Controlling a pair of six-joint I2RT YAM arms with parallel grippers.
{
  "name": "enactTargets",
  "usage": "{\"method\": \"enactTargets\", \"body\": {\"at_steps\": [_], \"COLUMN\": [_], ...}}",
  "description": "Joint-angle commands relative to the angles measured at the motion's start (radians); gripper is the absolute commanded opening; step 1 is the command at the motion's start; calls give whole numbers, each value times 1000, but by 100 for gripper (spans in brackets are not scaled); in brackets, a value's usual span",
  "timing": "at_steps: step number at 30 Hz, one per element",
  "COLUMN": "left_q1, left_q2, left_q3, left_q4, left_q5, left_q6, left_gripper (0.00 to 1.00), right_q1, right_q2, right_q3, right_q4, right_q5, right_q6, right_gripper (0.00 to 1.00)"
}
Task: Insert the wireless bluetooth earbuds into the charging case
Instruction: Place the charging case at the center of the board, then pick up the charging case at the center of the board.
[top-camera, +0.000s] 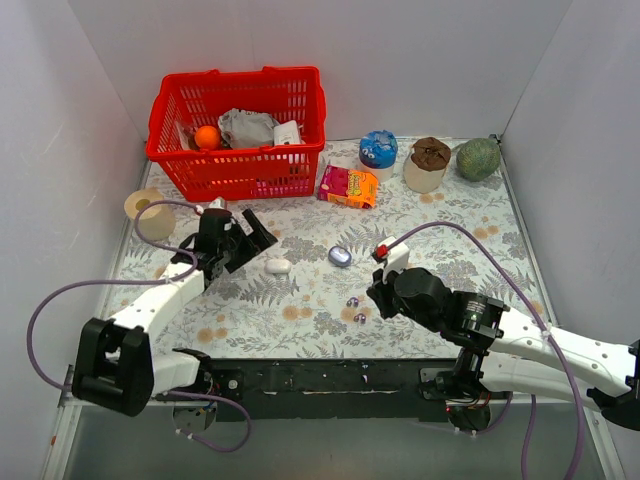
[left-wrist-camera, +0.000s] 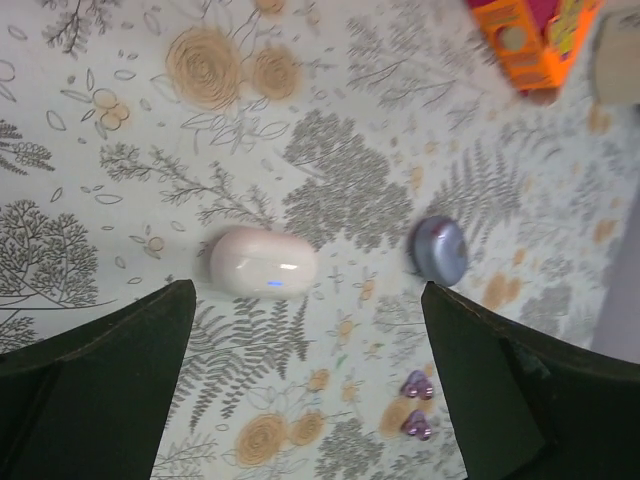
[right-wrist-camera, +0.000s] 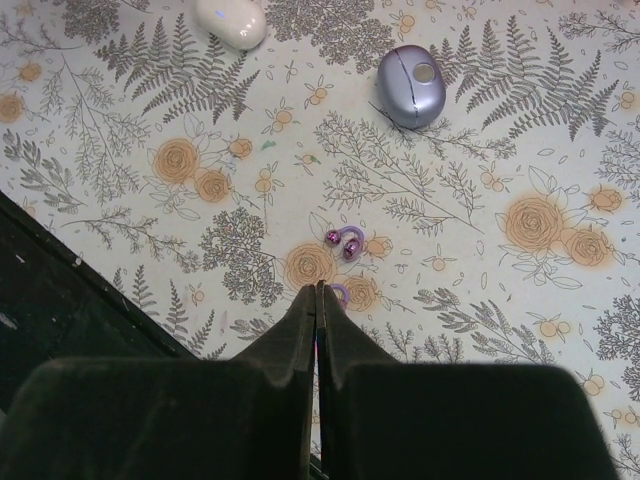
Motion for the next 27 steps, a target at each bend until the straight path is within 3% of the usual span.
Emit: {"method": "enactTargets", "body": {"at_steps": [1,4,7,10,13,14,15,17,21,22,25,27], "left_q1": [8,9,9,-38,-180,-220,-300,-360,-495,-503,-506,-500], "left_q2": [-129,-182,-63,-8,22,56,146,218,295,283,236,240], "left_q3": [-47,-110,-37,-3,112,164,283,368,426,385,257,261], "left_q4": [76,263,256,306,244,104,42,-76,-60,-28,157,179], "left_q5": [57,197,406,455,299,162,86,-86,-316,-353,-288,-275], "left_q6": [-157,-206,-107,-94,25,110,143,201,251,236,246,245], "left_gripper": [98,98,98,98,98,98,98,98,98,98,98,98], "right_q1": [-1,-1,-1,-1,-1,-1,-1,-1,-1,-3,-1,-3], "right_q2": [-21,-23,-29,-38,-49,-52,-58,-60,-67,-70,-83,-92], "right_q3": [15,21,22,22,21,19,18,19,22,21,16,13], "right_q4": [38,29,20,9,-3,-9,-10,-13,-43,-48,-51,-52], "right_q5": [39,45,53,67,84,91,96,105,117,124,134,140], "right_q6": [-9,-3,5,14,22,24,25,28,40,43,50,53], "right_gripper": [5,4,5,4,5,4,4,5,5,5,5,4]}}
